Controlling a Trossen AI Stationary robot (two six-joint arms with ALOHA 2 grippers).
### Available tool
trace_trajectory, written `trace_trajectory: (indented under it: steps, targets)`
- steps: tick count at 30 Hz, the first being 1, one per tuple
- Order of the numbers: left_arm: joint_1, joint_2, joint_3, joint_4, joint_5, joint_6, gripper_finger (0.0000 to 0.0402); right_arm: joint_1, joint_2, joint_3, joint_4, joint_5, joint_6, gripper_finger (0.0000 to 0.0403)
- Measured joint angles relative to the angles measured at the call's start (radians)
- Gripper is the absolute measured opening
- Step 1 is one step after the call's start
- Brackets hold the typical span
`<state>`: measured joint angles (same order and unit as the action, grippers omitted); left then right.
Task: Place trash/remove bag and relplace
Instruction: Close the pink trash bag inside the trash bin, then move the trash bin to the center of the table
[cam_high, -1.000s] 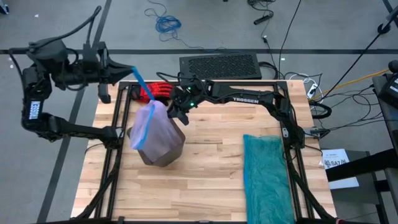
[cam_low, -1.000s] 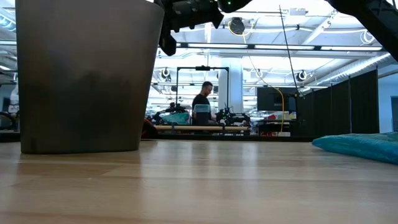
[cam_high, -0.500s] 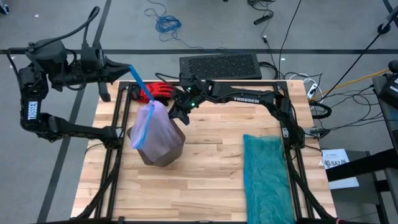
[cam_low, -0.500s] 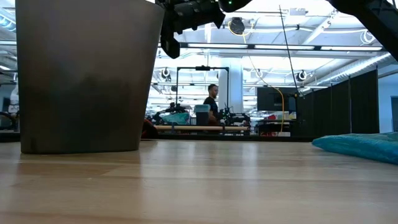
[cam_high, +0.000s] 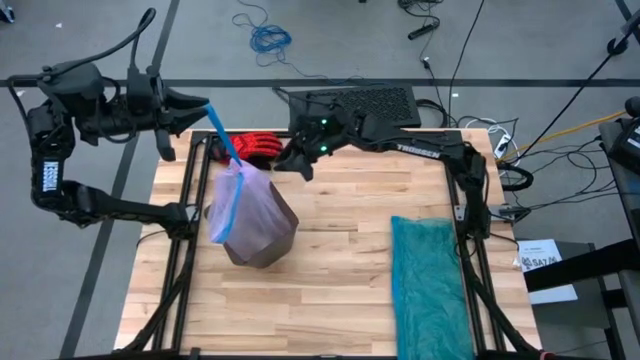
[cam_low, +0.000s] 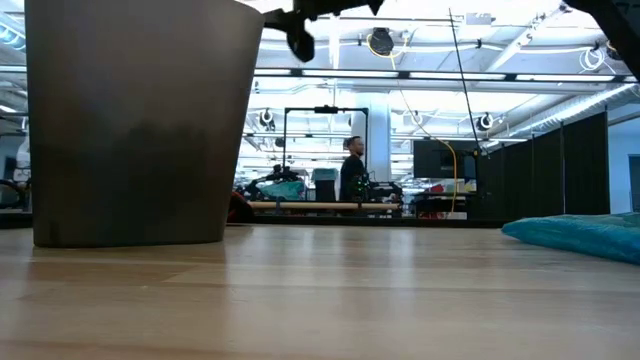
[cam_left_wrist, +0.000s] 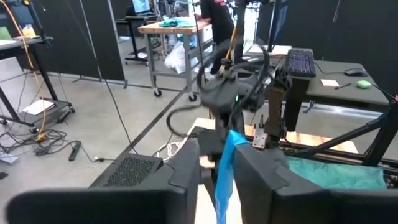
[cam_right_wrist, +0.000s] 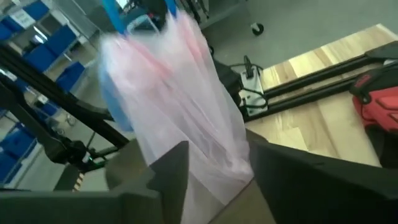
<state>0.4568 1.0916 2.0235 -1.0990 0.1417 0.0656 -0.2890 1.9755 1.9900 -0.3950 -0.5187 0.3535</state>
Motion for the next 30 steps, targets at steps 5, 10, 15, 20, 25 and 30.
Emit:
trace_trajectory:
  steps: [5,10,15,20,25,30]
  targets:
    - [0.0,0.0,0.0,-0.024,0.0,0.001,0.0137,0.003,-0.042,0.0,-0.03,-0.001,0.024,0.0199]
    - [0.0,0.0,0.0,-0.171,-0.032,0.009,0.0161,0.004,-0.067,0.0,-0.079,-0.003,0.021,0.021]
    - [0.0,0.0,-0.001,-0.278,-0.052,0.047,0.0167,0.002,-0.069,0.0,-0.089,-0.004,0.041,0.021]
    - [0.0,-0.003,-0.001,-0.325,-0.053,0.045,0.0167,0.018,-0.072,0.001,-0.173,-0.012,0.106,0.021]
    - [0.0,-0.01,-0.001,-0.354,-0.132,0.044,0.0166,0.064,-0.074,0.001,-0.326,-0.011,0.118,0.021]
    - [0.0,-0.011,-0.001,-0.355,-0.155,-0.023,0.0166,0.105,-0.073,0.001,-0.374,0.059,0.225,0.021]
